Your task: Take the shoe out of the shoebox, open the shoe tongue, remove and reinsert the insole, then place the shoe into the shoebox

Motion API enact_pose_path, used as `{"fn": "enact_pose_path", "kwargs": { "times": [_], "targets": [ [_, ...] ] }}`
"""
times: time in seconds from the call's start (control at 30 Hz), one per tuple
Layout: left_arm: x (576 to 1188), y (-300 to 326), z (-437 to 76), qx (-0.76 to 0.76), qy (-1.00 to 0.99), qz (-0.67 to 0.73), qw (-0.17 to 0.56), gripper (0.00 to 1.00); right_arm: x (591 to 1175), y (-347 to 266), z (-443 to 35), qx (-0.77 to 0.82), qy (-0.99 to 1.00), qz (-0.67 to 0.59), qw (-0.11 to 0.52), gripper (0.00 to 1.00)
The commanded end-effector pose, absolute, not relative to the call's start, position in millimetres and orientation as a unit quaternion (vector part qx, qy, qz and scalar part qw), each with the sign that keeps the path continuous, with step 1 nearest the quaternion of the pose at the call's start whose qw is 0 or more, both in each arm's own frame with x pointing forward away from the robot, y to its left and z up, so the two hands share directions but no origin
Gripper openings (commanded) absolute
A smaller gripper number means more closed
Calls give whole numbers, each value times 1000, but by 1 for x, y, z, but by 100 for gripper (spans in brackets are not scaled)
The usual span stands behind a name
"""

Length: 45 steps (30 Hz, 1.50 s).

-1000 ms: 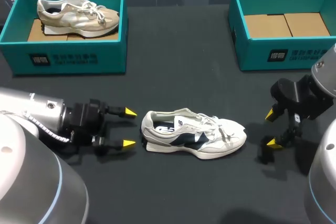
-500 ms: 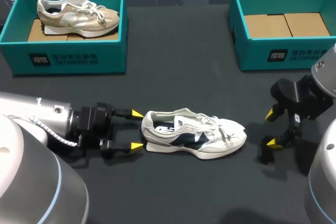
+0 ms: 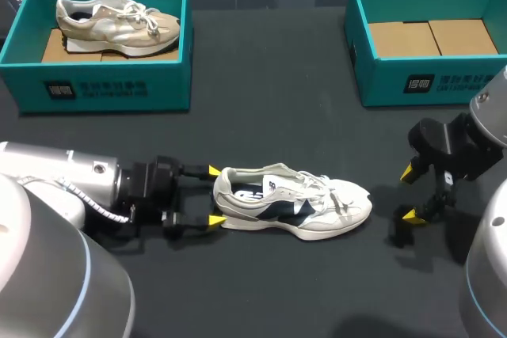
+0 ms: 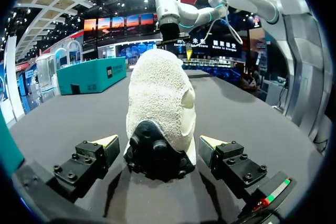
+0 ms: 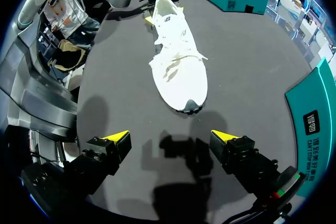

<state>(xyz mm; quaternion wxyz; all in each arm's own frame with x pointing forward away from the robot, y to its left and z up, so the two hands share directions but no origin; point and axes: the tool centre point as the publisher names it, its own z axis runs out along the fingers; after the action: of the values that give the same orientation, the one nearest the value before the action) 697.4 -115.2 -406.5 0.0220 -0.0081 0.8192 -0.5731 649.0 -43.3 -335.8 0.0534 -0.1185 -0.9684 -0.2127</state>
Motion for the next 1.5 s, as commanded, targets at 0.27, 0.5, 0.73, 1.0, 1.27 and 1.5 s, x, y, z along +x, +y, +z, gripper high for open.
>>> {"fn": "enact_pose_path", "kwargs": {
  "times": [0.27,0.5,0.73,1.0,1.27,1.5],
  "targets": [
    [699,-129,-410,-12,817,-577,17,100,648,-43,-336,-119,-969,-212,53,100],
    [695,-140,-410,-11,815,-579,13,100,648,-43,-336,-119,-969,-212,53,100],
    [696,-150,-412,-15,813,-581,9,100,648,-43,-336,-119,-969,-212,53,100],
    [697,-157,-414,-23,814,-580,4,100,648,-43,-336,-119,-969,-212,53,100],
    [698,-159,-417,-27,817,-576,3,0,648,-43,-336,-119,-969,-212,53,100],
    [700,-159,-417,-11,820,-573,11,0,648,-43,-336,-119,-969,-212,53,100]
  ]
}}
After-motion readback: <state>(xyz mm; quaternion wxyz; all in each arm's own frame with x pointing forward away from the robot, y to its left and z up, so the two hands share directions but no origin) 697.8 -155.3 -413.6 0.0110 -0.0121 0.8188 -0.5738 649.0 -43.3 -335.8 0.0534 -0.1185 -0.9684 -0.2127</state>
